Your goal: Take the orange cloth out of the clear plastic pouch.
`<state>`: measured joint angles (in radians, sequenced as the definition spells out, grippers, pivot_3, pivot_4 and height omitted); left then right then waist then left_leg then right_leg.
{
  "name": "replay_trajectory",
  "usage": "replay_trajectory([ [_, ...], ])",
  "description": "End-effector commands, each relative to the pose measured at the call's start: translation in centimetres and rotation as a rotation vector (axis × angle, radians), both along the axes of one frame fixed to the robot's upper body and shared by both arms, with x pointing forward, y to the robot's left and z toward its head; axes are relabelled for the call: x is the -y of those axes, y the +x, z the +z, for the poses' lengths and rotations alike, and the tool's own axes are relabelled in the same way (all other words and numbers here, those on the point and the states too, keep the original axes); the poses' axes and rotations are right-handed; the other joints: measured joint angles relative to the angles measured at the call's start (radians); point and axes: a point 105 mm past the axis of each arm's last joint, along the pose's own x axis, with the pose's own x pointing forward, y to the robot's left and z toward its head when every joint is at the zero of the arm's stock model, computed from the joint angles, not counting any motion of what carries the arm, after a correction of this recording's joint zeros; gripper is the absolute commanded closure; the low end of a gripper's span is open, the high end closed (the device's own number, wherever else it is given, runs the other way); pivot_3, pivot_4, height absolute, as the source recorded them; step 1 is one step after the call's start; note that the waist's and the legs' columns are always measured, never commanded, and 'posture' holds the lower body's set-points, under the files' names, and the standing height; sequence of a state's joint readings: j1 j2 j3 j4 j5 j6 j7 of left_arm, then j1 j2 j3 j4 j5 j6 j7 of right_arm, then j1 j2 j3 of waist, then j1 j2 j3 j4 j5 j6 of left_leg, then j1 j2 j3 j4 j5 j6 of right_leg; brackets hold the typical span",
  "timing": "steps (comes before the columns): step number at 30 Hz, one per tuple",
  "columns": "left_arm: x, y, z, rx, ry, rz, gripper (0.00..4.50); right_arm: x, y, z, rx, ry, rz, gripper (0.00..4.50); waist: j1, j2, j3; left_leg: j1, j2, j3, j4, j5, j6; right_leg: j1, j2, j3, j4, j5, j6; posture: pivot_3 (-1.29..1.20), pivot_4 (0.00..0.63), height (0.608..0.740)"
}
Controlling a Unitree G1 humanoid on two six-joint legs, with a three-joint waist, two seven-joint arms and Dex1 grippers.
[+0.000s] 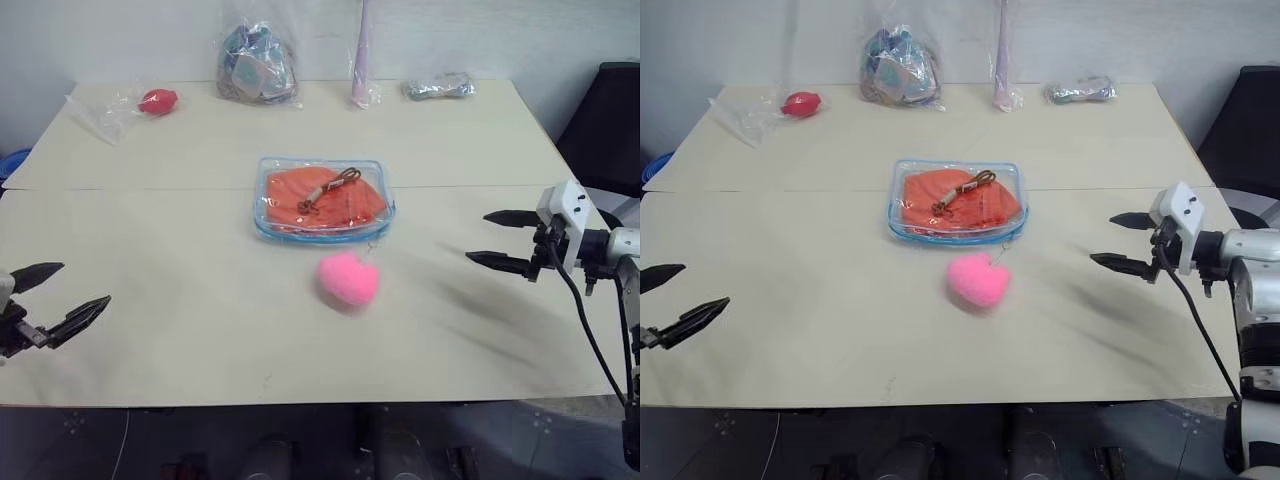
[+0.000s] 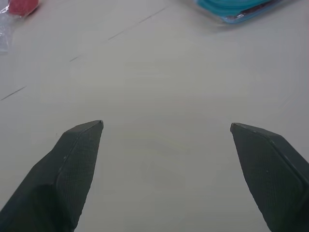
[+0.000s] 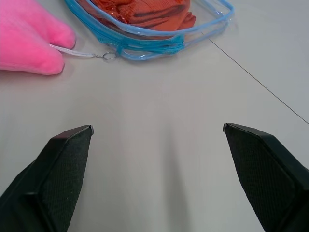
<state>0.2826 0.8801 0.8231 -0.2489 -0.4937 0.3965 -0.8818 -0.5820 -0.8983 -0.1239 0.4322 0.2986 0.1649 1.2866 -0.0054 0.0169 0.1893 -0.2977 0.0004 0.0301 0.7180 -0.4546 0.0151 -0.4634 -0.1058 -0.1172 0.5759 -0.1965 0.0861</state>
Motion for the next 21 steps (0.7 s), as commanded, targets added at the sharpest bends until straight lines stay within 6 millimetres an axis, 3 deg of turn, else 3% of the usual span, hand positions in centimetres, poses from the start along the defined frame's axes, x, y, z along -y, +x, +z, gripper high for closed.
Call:
replay_trajectory([
  [1,0.74,0.25,0.71,0.025,0.033,-0.025,0.02,-0.50,-0.23,0.75,0.039,0.005,0.015,0.00,0.000,0.000,0.000,0.000,0.000,0.000,0.000,0.000,0.000,0.000,0.000,0.000,0.000,0.000,0.000,0.00,0.150,0.740],
  [21,1.62,0.67,-0.10,-0.034,-0.017,-0.036,0.02,-0.48,-0.32,0.82,0.016,0.022,-0.033,0.00,0.000,0.000,0.000,0.000,-0.001,0.001,0.000,0.000,-0.001,0.000,0.001,0.000,0.000,0.000,0.000,0.00,0.150,0.740],
])
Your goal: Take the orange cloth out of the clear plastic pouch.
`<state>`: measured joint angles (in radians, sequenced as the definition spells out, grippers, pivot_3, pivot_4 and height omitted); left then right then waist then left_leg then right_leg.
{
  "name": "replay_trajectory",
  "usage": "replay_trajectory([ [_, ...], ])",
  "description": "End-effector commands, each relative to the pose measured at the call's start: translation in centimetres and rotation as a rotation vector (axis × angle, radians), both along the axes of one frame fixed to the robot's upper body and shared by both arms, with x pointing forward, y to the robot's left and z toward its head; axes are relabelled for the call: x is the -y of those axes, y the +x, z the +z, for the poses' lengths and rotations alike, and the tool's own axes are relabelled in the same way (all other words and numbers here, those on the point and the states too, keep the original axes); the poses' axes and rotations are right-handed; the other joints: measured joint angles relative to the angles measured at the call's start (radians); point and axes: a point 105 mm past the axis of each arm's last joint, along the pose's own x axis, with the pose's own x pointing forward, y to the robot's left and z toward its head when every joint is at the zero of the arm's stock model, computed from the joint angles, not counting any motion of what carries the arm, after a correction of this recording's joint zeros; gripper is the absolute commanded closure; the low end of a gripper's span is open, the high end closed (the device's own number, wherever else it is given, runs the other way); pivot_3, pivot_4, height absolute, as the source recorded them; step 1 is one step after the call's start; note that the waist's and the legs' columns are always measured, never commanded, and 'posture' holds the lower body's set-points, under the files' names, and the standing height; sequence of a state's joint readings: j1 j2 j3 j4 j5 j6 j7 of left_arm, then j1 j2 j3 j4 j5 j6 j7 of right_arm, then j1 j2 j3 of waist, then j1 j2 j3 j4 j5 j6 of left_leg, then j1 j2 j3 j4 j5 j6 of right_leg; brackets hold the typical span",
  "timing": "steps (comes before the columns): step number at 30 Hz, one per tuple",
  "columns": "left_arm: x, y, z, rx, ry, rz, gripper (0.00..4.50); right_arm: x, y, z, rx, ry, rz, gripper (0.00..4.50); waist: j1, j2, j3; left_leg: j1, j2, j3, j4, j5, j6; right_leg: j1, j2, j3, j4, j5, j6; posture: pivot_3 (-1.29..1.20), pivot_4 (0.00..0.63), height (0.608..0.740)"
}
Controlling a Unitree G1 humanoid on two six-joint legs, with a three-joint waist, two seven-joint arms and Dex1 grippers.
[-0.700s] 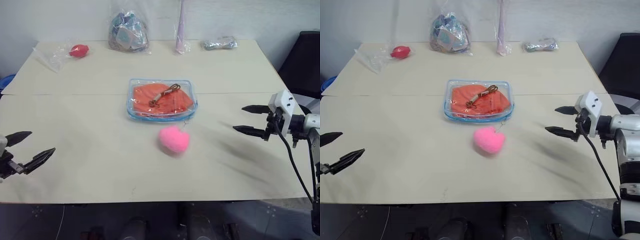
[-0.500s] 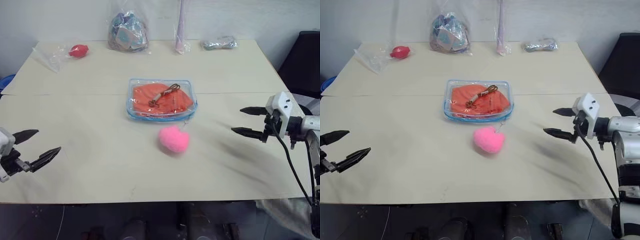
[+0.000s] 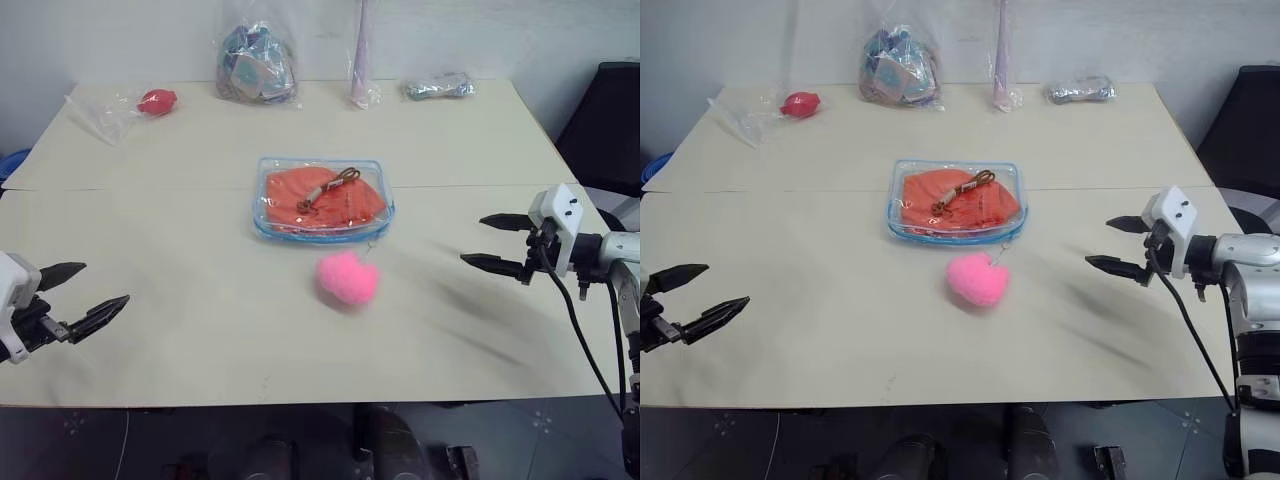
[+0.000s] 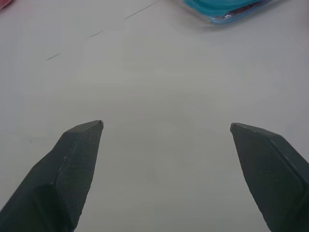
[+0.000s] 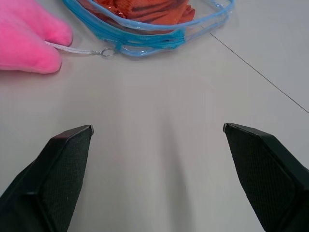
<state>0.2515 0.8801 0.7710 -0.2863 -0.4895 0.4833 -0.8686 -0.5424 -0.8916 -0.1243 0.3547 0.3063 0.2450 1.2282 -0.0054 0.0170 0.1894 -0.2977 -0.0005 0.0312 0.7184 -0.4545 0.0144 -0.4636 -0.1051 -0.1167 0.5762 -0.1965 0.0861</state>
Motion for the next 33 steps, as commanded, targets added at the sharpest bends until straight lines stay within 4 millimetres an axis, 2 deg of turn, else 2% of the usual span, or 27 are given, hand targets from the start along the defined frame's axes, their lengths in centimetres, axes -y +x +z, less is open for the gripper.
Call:
replay_trajectory([
  [1,0.4,0.0,0.7,0.024,0.014,-0.015,0.02,-0.1,-0.2,1.4,0.046,0.010,0.007,0.00,0.000,0.000,0.000,0.000,0.000,0.000,0.000,0.000,0.000,0.000,0.000,0.000,0.000,0.000,0.000,0.00,0.150,0.740],
  [8,0.7,0.4,0.7,0.036,0.003,-0.026,0.02,-0.3,-0.3,1.7,0.055,0.018,0.006,0.00,0.000,0.000,0.000,0.000,-0.001,0.000,0.000,0.000,0.000,0.000,0.000,0.000,0.000,0.000,0.000,0.00,0.150,0.740],
  [11,1.5,1.4,1.2,0.064,-0.012,-0.037,0.02,-1.2,-0.4,2.4,0.079,0.045,0.019,0.00,0.003,0.000,0.000,0.000,-0.001,0.000,0.000,0.000,0.000,0.000,0.000,0.000,0.000,0.000,0.000,0.00,0.150,0.740],
  [15,5.9,3.9,2.7,0.094,-0.123,-0.170,0.02,-5.2,-1.7,3.1,0.099,0.092,0.119,0.00,0.007,0.000,0.000,0.000,-0.001,-0.001,0.001,0.000,-0.001,0.000,0.000,0.000,0.001,0.000,0.000,0.00,0.150,0.740],
  [18,9.9,7.2,4.2,0.116,-0.171,-0.297,0.02,-9.4,-2.9,3.3,0.125,0.138,0.190,0.00,0.010,0.000,0.000,0.000,-0.002,-0.001,0.002,0.000,-0.001,0.000,-0.001,0.000,0.003,0.000,0.000,0.00,0.150,0.740],
  [23,14.8,12.6,5.8,0.120,-0.176,-0.419,0.02,-13.8,-3.9,3.5,0.171,0.169,0.232,0.00,0.007,-0.001,-0.001,0.000,-0.006,-0.001,0.004,0.001,-0.002,0.001,-0.001,-0.001,0.006,0.001,0.000,0.00,0.150,0.740],
  [27,17.1,17.0,6.0,0.103,-0.160,-0.423,0.02,-15.1,-3.8,4.2,0.204,0.197,0.210,0.00,0.003,-0.002,-0.001,0.000,-0.006,0.001,0.005,0.001,-0.002,0.000,0.002,-0.001,0.006,0.001,0.000,0.00,0.150,0.740],
  [29,18.1,18.9,5.8,0.095,-0.140,-0.419,0.02,-15.3,-3.8,4.5,0.222,0.205,0.194,0.00,0.003,-0.002,-0.001,0.000,-0.006,0.001,0.005,0.001,-0.001,0.000,0.002,0.000,0.006,0.001,0.000,0.00,0.150,0.740],
  [31,20.2,20.8,5.2,0.061,-0.150,-0.418,0.02,-15.1,-3.9,4.7,0.239,0.207,0.168,0.00,0.003,-0.002,-0.001,0.000,-0.006,0.002,0.004,0.001,-0.001,0.000,0.003,0.000,0.005,0.001,0.000,0.00,0.150,0.740],
  [33,21.5,21.9,4.6,0.030,-0.162,-0.409,0.02,-14.8,-4.1,4.7,0.247,0.206,0.149,0.00,0.006,-0.003,-0.001,0.000,-0.006,0.002,0.004,0.001,-0.001,0.000,0.003,0.000,0.005,0.001,0.000,0.00,0.150,0.740],
])
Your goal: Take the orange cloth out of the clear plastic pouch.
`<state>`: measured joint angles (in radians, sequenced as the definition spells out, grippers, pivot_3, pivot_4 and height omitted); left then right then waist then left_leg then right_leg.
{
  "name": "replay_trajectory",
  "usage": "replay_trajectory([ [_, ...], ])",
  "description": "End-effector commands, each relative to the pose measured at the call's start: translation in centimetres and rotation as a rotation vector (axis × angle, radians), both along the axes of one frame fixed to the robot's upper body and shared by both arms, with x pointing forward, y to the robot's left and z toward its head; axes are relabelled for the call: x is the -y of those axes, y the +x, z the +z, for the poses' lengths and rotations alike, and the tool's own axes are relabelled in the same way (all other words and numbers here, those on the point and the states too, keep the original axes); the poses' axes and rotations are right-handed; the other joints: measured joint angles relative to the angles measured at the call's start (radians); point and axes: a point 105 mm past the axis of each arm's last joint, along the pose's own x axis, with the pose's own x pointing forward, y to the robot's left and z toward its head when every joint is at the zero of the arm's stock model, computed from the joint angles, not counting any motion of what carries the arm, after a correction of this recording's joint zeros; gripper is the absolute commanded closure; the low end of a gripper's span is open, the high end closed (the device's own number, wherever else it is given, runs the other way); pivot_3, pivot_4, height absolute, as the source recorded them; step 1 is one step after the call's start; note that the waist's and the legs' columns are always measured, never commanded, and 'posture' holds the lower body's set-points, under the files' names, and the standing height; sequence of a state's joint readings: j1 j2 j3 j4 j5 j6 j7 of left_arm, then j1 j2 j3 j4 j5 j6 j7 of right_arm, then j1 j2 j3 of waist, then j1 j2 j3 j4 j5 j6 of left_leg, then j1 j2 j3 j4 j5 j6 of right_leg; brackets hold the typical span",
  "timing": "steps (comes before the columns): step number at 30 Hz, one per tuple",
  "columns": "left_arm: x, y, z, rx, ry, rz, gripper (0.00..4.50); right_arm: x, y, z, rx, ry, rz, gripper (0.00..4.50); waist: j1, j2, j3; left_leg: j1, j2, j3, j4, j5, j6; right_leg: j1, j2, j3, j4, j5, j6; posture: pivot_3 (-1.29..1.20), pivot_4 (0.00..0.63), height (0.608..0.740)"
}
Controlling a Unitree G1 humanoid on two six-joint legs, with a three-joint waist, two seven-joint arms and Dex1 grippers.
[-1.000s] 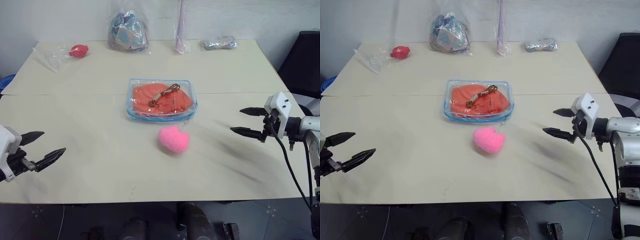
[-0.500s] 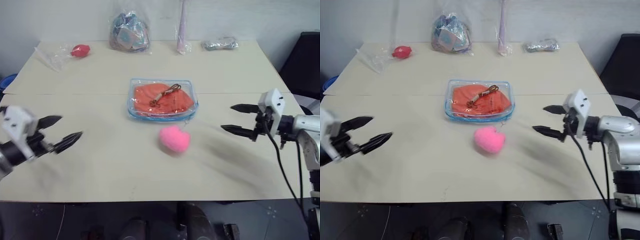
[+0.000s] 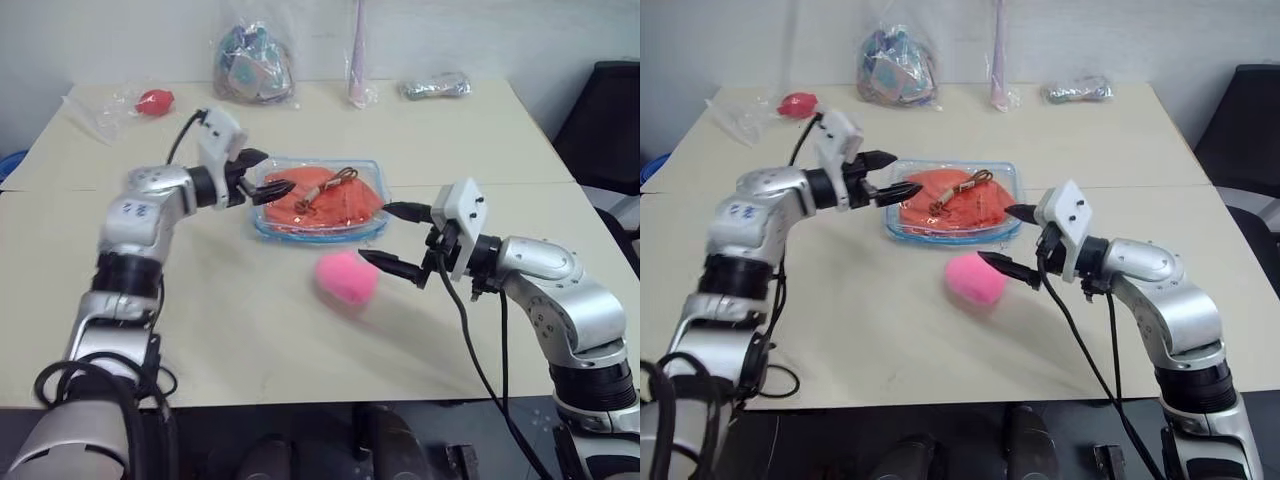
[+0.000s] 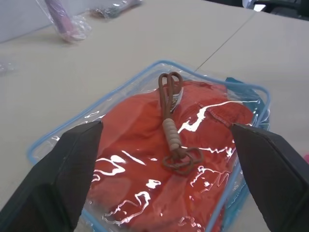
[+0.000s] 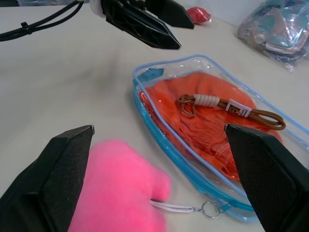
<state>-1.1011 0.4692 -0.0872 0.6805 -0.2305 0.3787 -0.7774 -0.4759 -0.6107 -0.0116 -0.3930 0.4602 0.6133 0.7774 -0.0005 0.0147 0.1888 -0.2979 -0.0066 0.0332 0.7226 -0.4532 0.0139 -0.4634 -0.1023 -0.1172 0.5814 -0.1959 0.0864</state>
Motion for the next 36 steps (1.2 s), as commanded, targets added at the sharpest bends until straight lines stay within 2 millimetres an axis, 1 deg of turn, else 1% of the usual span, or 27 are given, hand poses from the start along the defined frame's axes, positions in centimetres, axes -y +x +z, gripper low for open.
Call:
replay_trajectory([
  [1,1.4,1.6,-0.5,-0.013,0.013,0.020,0.02,0.4,-0.8,1.2,0.066,0.011,-0.031,0.00,0.001,0.000,0.000,0.000,0.000,0.000,0.000,0.000,0.000,0.000,0.000,0.000,0.000,0.000,0.000,0.00,0.150,0.740],
  [4,3.1,2.0,-1.7,-0.036,0.040,-0.012,0.02,1.0,-1.0,1.1,0.072,0.008,-0.069,0.00,0.000,-0.001,0.000,-0.001,0.000,0.001,0.000,0.000,0.001,0.000,0.000,0.000,0.000,0.000,0.000,0.00,0.150,0.740],
  [7,4.2,2.0,-2.9,-0.053,0.074,-0.025,0.02,1.5,-1.2,1.0,0.075,0.005,-0.096,0.00,-0.001,-0.001,0.000,-0.002,0.000,0.002,-0.001,0.000,0.002,0.000,0.000,0.001,0.000,0.000,0.000,0.00,0.150,0.740],
  [10,4.2,2.4,-3.8,-0.069,0.100,0.019,0.57,1.9,-1.5,1.0,0.079,-0.009,-0.110,0.00,-0.001,-0.001,0.001,-0.002,0.000,0.003,-0.002,0.000,0.002,0.000,0.000,0.002,0.000,0.000,0.001,0.00,0.150,0.740],
  [11,4.3,2.4,-4.1,-0.072,0.108,0.020,0.83,2.0,-1.6,1.0,0.082,-0.013,-0.111,0.00,-0.001,-0.001,0.001,-0.002,0.000,0.003,-0.002,0.000,0.002,0.000,0.000,0.002,0.000,0.000,0.001,0.00,0.150,0.740],
  [13,4.4,2.3,-4.3,-0.073,0.116,0.004,1.56,2.3,-1.6,1.1,0.086,-0.019,-0.121,0.00,0.000,-0.001,0.001,-0.002,0.000,0.003,-0.001,0.000,0.002,0.000,0.000,0.002,0.000,0.001,0.001,0.00,0.150,0.740],
  [15,4.5,2.2,-4.4,-0.071,0.124,-0.009,2.17,2.6,-1.4,1.1,0.090,-0.021,-0.136,0.00,0.000,-0.002,0.001,-0.001,0.000,0.003,-0.001,0.000,0.002,0.000,0.000,0.002,0.000,0.001,0.001,0.00,0.150,0.740],
  [21,4.5,2.0,-4.1,-0.046,0.124,-0.032,4.14,2.7,-0.9,1.2,0.092,-0.016,-0.140,0.00,0.003,-0.002,0.001,-0.001,0.000,0.003,-0.001,0.000,0.002,0.000,0.000,0.002,0.000,0.001,0.001,0.00,0.150,0.740],
  [22,4.5,2.0,-4.0,-0.042,0.121,-0.037,4.39,2.6,-0.9,1.1,0.094,-0.016,-0.139,0.00,0.003,-0.002,0.001,-0.001,0.000,0.003,-0.001,0.000,0.002,0.000,0.000,0.002,0.000,0.001,0.001,0.00,0.150,0.740],
  [24,4.0,2.1,-3.4,-0.024,0.103,-0.023,4.40,2.4,-0.7,1.1,0.096,-0.017,-0.134,0.00,0.002,-0.002,0.001,-0.001,0.000,0.003,-0.001,0.001,0.002,0.000,0.000,0.002,0.000,0.001,0.001,0.00,0.150,0.740],
  [26,2.4,2.5,-2.0,0.008,0.057,0.033,4.40,2.1,-0.6,1.1,0.098,-0.019,-0.120,0.00,0.000,-0.002,0.001,-0.001,0.000,0.003,-0.001,0.001,0.002,0.000,0.000,0.002,0.000,0.001,0.001,0.00,0.150,0.740],
  [27,1.2,2.7,-1.1,0.026,0.025,0.074,4.40,1.9,-0.6,1.1,0.098,-0.018,-0.107,0.00,0.000,-0.002,0.001,-0.001,0.000,0.003,-0.001,0.001,0.002,0.000,0.000,0.002,0.000,0.001,0.001,0.00,0.150,0.740],
  [28,-0.3,2.8,-0.5,0.038,0.001,0.122,4.40,1.7,-0.6,1.1,0.096,-0.017,-0.091,0.00,-0.005,-0.002,0.001,-0.001,0.001,0.003,-0.001,0.001,0.002,-0.001,0.000,0.002,0.000,0.001,0.001,0.00,0.150,0.740],
  [29,-2.3,2.6,-0.2,0.048,-0.017,0.181,4.40,1.4,-0.6,1.1,0.094,-0.017,-0.067,0.00,-0.010,-0.002,0.001,0.000,0.001,0.003,-0.001,0.001,0.002,-0.001,0.000,0.002,0.000,0.001,0.001,0.00,0.150,0.740],
  [31,-5.8,1.7,-0.2,0.058,-0.020,0.290,4.40,0.8,-0.7,1.1,0.089,-0.018,-0.019,0.00,-0.026,-0.002,0.001,0.000,0.002,0.003,-0.003,0.001,0.002,-0.001,0.000,0.003,0.000,0.001,0.001,0.00,0.150,0.740],
  [33,-9.9,-0.4,-0.8,0.052,-0.018,0.421,4.40,0.0,-1.0,1.2,0.079,-0.014,0.045,0.00,-0.034,-0.001,0.000,0.002,0.003,0.003,-0.003,0.001,0.001,-0.002,0.000,0.003,0.001,0.000,0.000,0.00,0.150,0.740],
  [35,-14.2,-3.3,-1.8,0.039,0.001,0.579,4.40,-0.7,-1.2,1.3,0.070,-0.013,0.105,0.00,-0.041,-0.001,0.000,0.003,0.004,0.003,-0.003,0.001,0.001,-0.003,0.000,0.004,0.001,0.000,0.000,0.00,0.150,0.740],
  [36,-17.3,-5.4,-2.6,0.019,0.005,0.697,4.40,-1.1,-1.2,1.3,0.064,-0.015,0.143,0.00,-0.045,-0.001,0.001,0.002,0.004,0.002,-0.003,0.001,0.001,-0.003,0.000,0.004,0.001,0.000,0.000,0.00,0.150,0.740],
])
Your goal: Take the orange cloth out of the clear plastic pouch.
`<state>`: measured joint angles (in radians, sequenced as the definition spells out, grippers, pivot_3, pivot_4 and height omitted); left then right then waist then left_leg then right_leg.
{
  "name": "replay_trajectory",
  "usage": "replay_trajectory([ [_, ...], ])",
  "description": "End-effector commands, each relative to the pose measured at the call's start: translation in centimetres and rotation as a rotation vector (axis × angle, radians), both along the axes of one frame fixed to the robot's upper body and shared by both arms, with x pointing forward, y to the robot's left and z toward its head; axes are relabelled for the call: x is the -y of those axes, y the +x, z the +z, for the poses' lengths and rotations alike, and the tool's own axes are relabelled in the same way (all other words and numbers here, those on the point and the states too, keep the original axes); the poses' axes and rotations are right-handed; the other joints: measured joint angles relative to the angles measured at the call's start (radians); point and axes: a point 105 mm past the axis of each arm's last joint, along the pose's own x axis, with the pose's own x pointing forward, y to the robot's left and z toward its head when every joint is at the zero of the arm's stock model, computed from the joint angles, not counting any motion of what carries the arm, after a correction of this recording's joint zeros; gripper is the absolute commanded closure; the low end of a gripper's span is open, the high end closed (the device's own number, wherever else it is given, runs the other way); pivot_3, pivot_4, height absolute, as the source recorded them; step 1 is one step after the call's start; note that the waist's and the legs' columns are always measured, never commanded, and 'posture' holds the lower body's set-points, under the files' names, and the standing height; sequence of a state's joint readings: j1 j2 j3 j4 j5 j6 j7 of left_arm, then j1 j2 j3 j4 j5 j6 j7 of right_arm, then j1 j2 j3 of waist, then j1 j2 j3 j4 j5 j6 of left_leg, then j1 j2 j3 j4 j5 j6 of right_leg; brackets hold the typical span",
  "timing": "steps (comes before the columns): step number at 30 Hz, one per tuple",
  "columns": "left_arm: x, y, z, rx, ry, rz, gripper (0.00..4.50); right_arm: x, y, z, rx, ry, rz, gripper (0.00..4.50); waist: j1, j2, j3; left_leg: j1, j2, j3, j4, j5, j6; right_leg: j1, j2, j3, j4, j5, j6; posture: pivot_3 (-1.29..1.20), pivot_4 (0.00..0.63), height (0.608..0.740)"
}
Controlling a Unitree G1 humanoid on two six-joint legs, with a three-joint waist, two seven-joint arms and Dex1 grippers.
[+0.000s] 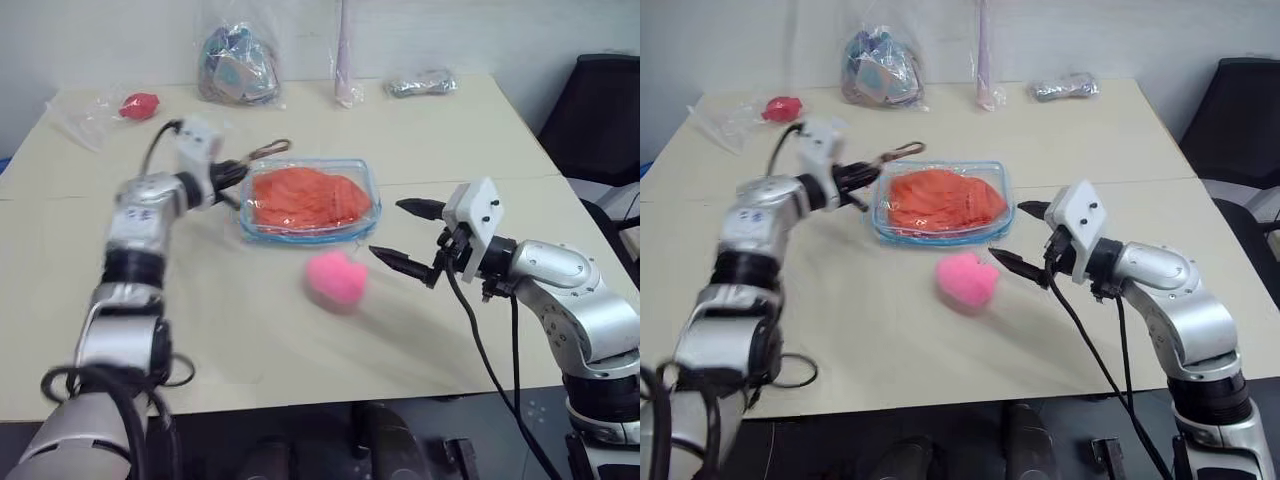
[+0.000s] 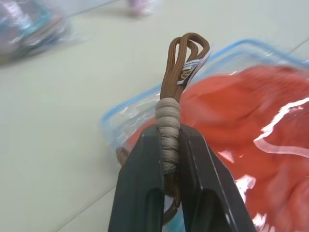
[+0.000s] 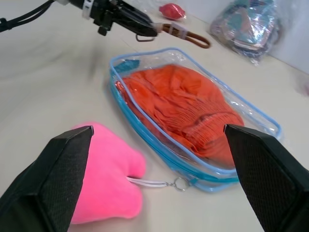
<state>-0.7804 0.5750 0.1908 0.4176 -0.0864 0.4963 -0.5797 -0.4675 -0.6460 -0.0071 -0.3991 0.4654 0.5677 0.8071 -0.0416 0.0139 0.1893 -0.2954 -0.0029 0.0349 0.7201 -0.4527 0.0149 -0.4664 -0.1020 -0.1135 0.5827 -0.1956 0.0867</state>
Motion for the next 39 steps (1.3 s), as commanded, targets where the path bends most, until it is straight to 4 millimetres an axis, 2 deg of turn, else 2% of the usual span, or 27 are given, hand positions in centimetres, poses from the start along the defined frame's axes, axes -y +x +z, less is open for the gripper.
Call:
replay_trajectory([
  [1,-7.1,-5.3,0.8,0.019,-0.002,0.286,4.40,-1.5,-0.7,1.1,0.024,0.011,0.135,0.00,-0.003,-0.001,0.001,-0.001,0.000,-0.001,0.000,0.000,0.000,-0.001,0.000,0.000,0.000,0.000,0.000,0.00,0.150,0.740],
  [7,-15.3,-12.7,-0.8,-0.006,-0.001,0.646,4.40,-2.5,0.1,0.9,0.001,0.003,0.214,0.00,0.043,-0.004,0.001,-0.005,0.001,-0.008,0.005,-0.001,-0.001,0.001,-0.005,-0.004,0.000,0.000,0.000,0.00,0.150,0.740],
  [10,-16.2,-14.5,-2.2,-0.034,-0.015,0.699,4.40,-3.0,0.5,0.7,-0.006,0.000,0.239,0.00,0.051,-0.004,0.001,-0.004,-0.002,-0.015,0.005,-0.001,-0.001,0.002,-0.009,-0.006,0.000,0.000,0.000,0.00,0.150,0.740],
  [12,-16.6,-15.6,-3.5,-0.060,-0.001,0.728,3.69,-3.3,0.6,0.7,-0.006,-0.002,0.257,0.00,0.057,-0.004,0.000,-0.005,-0.003,-0.018,0.005,-0.001,-0.001,0.002,-0.010,-0.007,0.000,0.000,0.000,0.00,0.150,0.740],
  [14,-17.0,-16.5,-4.1,-0.070,0.027,0.760,3.19,-3.4,0.7,0.7,-0.008,-0.003,0.269,0.00,0.057,-0.004,0.000,-0.005,-0.002,-0.018,0.005,-0.001,-0.001,0.003,-0.010,-0.008,0.000,0.000,0.000,0.00,0.150,0.740],
  [18,-17.6,-17.6,-4.0,-0.069,0.087,0.798,1.94,-3.4,0.8,0.7,-0.007,-0.010,0.276,0.00,0.052,-0.005,0.000,-0.005,-0.002,-0.019,0.005,-0.001,-0.001,0.003,-0.009,-0.010,0.000,0.000,0.000,0.00,0.150,0.740],
  [21,-18.3,-18.6,-2.3,-0.039,0.108,0.806,0.98,-3.0,0.9,0.8,-0.006,-0.014,0.263,0.00,0.041,-0.005,0.000,-0.005,-0.001,-0.018,0.004,-0.001,-0.001,0.003,-0.009,-0.010,0.000,0.000,-0.001,0.00,0.150,0.740],
  [23,-18.3,-18.4,0.1,0.054,-0.004,0.778,0.98,-2.7,0.8,0.8,-0.008,-0.013,0.251,0.00,0.039,-0.005,0.000,-0.005,-0.001,-0.018,0.004,-0.001,-0.001,0.002,-0.009,-0.010,0.000,0.000,-0.001,0.00,0.150,0.740],
  [24,-17.4,-17.7,1.7,0.116,-0.051,0.707,0.98,-2.5,0.7,0.8,-0.011,-0.012,0.247,0.00,0.040,-0.005,0.000,-0.005,0.000,-0.019,0.004,-0.001,-0.001,0.002,-0.009,-0.010,0.000,-0.001,-0.001,0.00,0.150,0.740],
  [26,-13.9,-15.6,4.6,0.196,-0.070,0.484,0.98,-2.1,0.3,0.6,-0.020,-0.013,0.247,0.00,0.048,-0.005,0.000,-0.005,0.000,-0.020,0.004,-0.001,-0.001,0.003,-0.010,-0.012,0.000,-0.001,-0.001,0.00,0.150,0.740],
  [28,-9.3,-13.1,5.9,0.212,0.014,0.226,0.98,-1.9,-0.2,0.4,-0.028,-0.022,0.256,0.00,0.052,-0.005,0.000,-0.005,-0.001,-0.022,0.005,-0.001,-0.001,0.004,-0.011,-0.014,0.000,-0.001,-0.001,0.00,0.150,0.740],
  [29,-7.9,-12.5,6.1,0.212,0.046,0.151,0.98,-1.8,-0.3,0.4,-0.029,-0.025,0.259,0.00,0.054,-0.004,0.001,-0.005,-0.002,-0.022,0.005,-0.001,-0.001,0.004,-0.012,-0.013,0.000,0.000,-0.001,0.00,0.150,0.740],
  [30,-7.2,-12.2,6.2,0.211,0.064,0.110,0.98,-1.8,-0.4,0.3,-0.029,-0.027,0.260,0.00,0.053,-0.004,0.000,-0.005,-0.003,-0.022,0.005,-0.001,-0.001,0.004,-0.012,-0.013,0.000,0.000,-0.001,0.00,0.150,0.740],
  [32,-2.0,-9.7,6.1,0.194,0.165,-0.157,0.98,-1.5,-1.0,0.7,-0.040,-0.015,0.278,0.00,0.045,-0.003,0.001,-0.004,-0.003,-0.021,0.004,-0.001,-0.001,0.004,-0.012,-0.013,0.000,0.000,-0.001,0.00,0.150,0.740],
  [34,2.3,-8.1,4.7,0.154,0.311,-0.396,0.98,-1.3,-1.7,1.2,-0.049,-0.002,0.299,0.00,0.052,-0.004,0.001,-0.006,-0.006,-0.020,0.005,-0.001,-0.001,0.005,-0.010,-0.015,-0.001,0.000,-0.001,0.00,0.150,0.740],
  [36,4.6,-6.9,3.0,0.124,0.443,-0.553,0.98,-1.1,-2.2,1.4,-0.047,-0.006,0.298,0.00,0.045,-0.003,0.001,-0.008,-0.007,-0.016,0.006,0.000,-0.002,0.005,-0.010,-0.018,-0.001,0.000,-0.001,0.00,0.150,0.740],
  [39,6.4,-5.4,1.5,0.121,0.549,-0.681,0.98,-0.9,-2.8,1.5,-0.044,-0.015,0.289,0.00,0.029,-0.004,0.001,-0.006,-0.005,-0.009,0.004,0.000,-0.002,0.003,-0.007,-0.018,-0.001,-0.001,-0.001,0.00,0.150,0.740],
])
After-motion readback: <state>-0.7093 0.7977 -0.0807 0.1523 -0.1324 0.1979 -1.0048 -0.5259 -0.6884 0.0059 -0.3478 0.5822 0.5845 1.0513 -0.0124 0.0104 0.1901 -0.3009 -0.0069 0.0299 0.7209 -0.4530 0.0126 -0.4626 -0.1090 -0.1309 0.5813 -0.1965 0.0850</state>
